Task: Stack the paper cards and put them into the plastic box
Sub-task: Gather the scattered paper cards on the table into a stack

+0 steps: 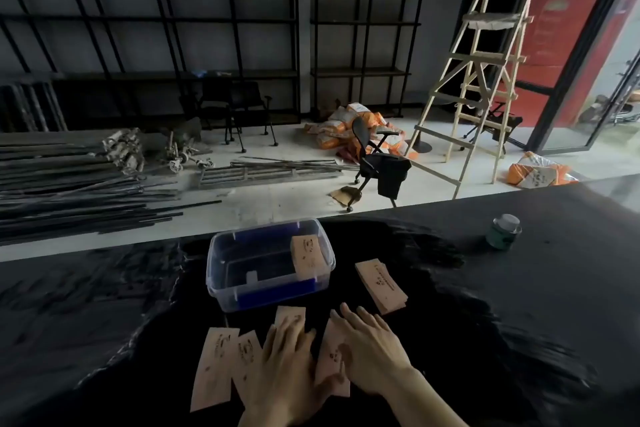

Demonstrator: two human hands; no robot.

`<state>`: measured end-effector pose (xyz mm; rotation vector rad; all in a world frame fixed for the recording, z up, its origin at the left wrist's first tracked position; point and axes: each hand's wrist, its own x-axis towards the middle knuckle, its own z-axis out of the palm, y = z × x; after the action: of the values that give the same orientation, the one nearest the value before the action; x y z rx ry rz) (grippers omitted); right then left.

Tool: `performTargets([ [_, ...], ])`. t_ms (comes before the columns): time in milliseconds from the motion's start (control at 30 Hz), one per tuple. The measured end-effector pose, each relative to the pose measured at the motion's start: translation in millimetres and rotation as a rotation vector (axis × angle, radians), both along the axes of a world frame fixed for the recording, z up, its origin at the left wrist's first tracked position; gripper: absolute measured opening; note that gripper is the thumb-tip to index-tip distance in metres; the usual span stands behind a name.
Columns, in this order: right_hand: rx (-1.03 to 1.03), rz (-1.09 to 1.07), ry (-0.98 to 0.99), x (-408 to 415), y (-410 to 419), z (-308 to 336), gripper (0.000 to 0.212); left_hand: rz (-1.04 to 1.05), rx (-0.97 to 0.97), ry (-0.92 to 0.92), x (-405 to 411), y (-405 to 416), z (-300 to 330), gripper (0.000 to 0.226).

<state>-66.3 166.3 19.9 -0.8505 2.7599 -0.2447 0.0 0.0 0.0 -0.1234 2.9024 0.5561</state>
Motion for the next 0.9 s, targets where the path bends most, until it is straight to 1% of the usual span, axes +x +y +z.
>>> performTargets([
  [133, 0.056, -0.002, 0.001, 4, 1, -8, 0.064, -0.04, -0.035, -0.019, 5, 7, -1, 0.108],
  [233, 0.014, -0.016, 0.029, 6, 2, -11, 0.059, -0.006, 0.047, -0.008, 5, 14, 1, 0.091],
  [267, -0.009, -0.018, 0.051, 5, 4, -12, 0.057, 0.017, 0.076, -0.013, 4, 15, 2, 0.089],
  [300, -0.044, -0.023, 0.058, 5, 5, -12, 0.059, 0.03, 0.118, -0.005, 5, 17, 4, 0.088],
  [367, -0.105, -0.005, 0.074, 5, 9, -9, 0.069, 0.06, 0.158, 0.017, 4, 21, 8, 0.081],
  [433, -0.123, 0.082, 0.12, 3, 15, -8, 0.073, 0.085, 0.191, 0.037, 4, 23, 16, 0.069],
  [500, -0.163, 0.152, 0.17, 2, 24, -14, 0.065, 0.079, 0.245, 0.061, 4, 21, 17, 0.06],
  [567, -0.198, 0.148, 0.208, 2, 32, -22, 0.055, 0.081, 0.312, 0.087, 7, 14, 12, 0.051],
  [633, -0.194, 0.123, 0.267, 3, 36, -30, 0.051, 0.241, 0.373, 0.235, 11, 5, 8, 0.04],
  [667, -0.191, 0.113, 0.301, 4, 36, -33, 0.053, 0.345, 0.337, 0.315, 10, 0, 6, 0.034],
  [700, -0.182, 0.103, 0.328, 6, 36, -35, 0.056, 0.438, 0.238, 0.347, 10, -4, 6, 0.034],
  [767, -0.188, 0.085, 0.355, 8, 35, -39, 0.061, 0.529, 0.026, 0.254, 7, -7, 8, 0.052],
  [800, -0.202, 0.073, 0.365, 9, 35, -40, 0.062, 0.526, -0.021, 0.204, 5, -8, 6, 0.061],
  [833, -0.208, 0.07, 0.378, 9, 35, -40, 0.063, 0.519, -0.029, 0.173, 2, -8, 5, 0.067],
  [900, -0.198, 0.079, 0.421, 9, 35, -42, 0.063, 0.522, 0.007, 0.157, -2, -8, 6, 0.072],
])
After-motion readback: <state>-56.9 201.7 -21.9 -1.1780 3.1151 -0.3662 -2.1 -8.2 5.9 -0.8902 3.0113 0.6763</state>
